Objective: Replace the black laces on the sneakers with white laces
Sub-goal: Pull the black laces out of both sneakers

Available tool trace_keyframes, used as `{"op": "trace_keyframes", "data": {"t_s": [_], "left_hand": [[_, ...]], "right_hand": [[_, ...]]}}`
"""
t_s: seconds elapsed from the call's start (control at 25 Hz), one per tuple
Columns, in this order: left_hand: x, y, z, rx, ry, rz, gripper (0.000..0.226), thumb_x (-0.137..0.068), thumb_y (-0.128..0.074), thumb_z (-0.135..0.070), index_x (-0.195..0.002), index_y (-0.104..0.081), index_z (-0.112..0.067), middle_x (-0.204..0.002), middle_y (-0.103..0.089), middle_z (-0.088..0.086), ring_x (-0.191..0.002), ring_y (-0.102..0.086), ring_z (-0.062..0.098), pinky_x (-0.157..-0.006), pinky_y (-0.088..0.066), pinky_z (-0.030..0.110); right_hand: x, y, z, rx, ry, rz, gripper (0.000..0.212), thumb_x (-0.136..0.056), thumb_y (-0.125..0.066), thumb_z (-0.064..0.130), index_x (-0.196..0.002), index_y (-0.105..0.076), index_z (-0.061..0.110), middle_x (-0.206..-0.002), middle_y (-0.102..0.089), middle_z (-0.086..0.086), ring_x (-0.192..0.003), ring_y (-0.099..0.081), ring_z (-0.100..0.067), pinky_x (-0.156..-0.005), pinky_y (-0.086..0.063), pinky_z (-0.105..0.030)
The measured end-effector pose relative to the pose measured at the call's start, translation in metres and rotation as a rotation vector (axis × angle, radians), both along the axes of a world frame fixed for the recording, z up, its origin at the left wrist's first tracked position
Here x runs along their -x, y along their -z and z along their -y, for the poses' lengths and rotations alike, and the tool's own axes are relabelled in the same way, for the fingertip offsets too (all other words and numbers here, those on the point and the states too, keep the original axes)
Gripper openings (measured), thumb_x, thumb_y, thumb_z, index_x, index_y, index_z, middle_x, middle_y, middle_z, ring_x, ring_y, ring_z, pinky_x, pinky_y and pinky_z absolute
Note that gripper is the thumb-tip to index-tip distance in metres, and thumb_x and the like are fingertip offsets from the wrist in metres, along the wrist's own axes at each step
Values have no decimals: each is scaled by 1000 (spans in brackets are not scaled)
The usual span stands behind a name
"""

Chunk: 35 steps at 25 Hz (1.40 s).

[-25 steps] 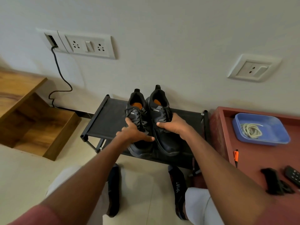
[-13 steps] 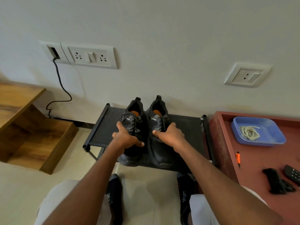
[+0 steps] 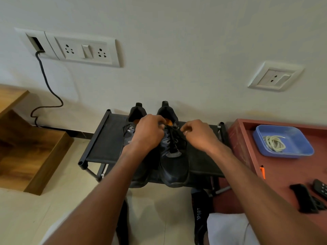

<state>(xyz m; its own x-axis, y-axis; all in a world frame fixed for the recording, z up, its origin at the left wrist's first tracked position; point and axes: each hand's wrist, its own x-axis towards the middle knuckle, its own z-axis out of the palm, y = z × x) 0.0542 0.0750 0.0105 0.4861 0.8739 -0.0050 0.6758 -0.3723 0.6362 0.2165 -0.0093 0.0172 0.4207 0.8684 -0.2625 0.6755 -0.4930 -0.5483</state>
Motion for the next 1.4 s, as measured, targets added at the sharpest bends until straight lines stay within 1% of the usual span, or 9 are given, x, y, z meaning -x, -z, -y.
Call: {"op": "trace_keyframes", "data": {"t_s": [0.16, 0.32, 0.48, 0.68, 0.88, 1.08, 1.2, 1.28, 1.4], "left_hand": [[-13, 7, -17, -5, 32, -60, 28, -102, -55, -10, -110, -78, -22, -109, -62, 7, -94, -62, 25, -76, -42, 28], [-16, 17, -28, 34, 107, -115, 24, -104, -55, -15, -114, -76, -18, -122, -54, 4, -109, -57, 25, -88, -42, 32], [-13, 15, -26, 58, 262, -90, 31, -98, -69, -17, -128, -71, -21, -136, -54, 1, -116, -55, 19, -99, -43, 31], [-14, 7, -25, 32, 78, 159, 10, -89, -80, -30, -97, -82, -23, -97, -72, -2, -88, -67, 18, -82, -56, 39], [-13, -3, -18, 460, -154, 564, 25, -105, -61, -19, -84, -64, -4, -93, -78, 15, -80, -76, 21, -80, -62, 38], [-11, -16, -21, 714, -239, 926, 25, -111, -49, -25, -99, -59, -5, -97, -77, 17, -97, -77, 33, -94, -61, 48], [3, -27, -38, 774, -255, 1343, 28, -111, -47, -31, -94, -55, -10, -78, -64, 5, -76, -71, 23, -79, -62, 40], [11, -23, -43, 651, -351, 1198, 30, -110, -50, -34, -96, -57, -9, -70, -57, -1, -57, -53, 13, -60, -53, 31], [14, -3, -43, 174, -281, 381, 35, -102, -64, -40, -94, -67, -5, -74, -64, -2, -58, -57, 10, -59, -48, 30]], "right_hand": [[-1, 6, -18, -12, -66, -27, 12, -90, -80, 24, -102, -80, 24, -107, -78, 2, -100, -72, -20, -94, -60, -43], [-7, 13, -28, -19, 17, -94, 15, -85, -66, 12, -91, -76, 3, -97, -76, -18, -94, -73, -39, -82, -61, -59], [-14, -1, -33, -183, 159, -374, 18, -90, -67, 15, -90, -74, -2, -92, -76, -17, -80, -71, -25, -69, -55, -39], [0, -19, -34, -455, 117, -680, 19, -104, -62, 20, -99, -75, 7, -96, -78, -6, -92, -76, -17, -65, -56, -22], [-17, 10, -33, -273, 69, -55, 26, -99, -58, 8, -101, -74, 28, -100, -74, 3, -90, -70, -17, -76, -53, -30], [-13, 18, -24, -46, -156, -51, 39, -92, -74, 14, -122, -65, 36, -98, -64, 7, -93, -68, -20, -83, -56, -36], [-15, 20, -27, -128, -125, -39, 33, -91, -76, 14, -116, -69, 34, -96, -68, 5, -89, -68, -15, -80, -55, -31], [-11, 19, -28, -202, -108, -68, 29, -92, -75, 11, -111, -73, 33, -88, -67, 8, -83, -65, -6, -74, -49, -22], [0, 19, -29, -223, -122, -35, 26, -92, -77, 14, -109, -76, 33, -89, -64, 12, -86, -64, -8, -78, -53, -27]]}}
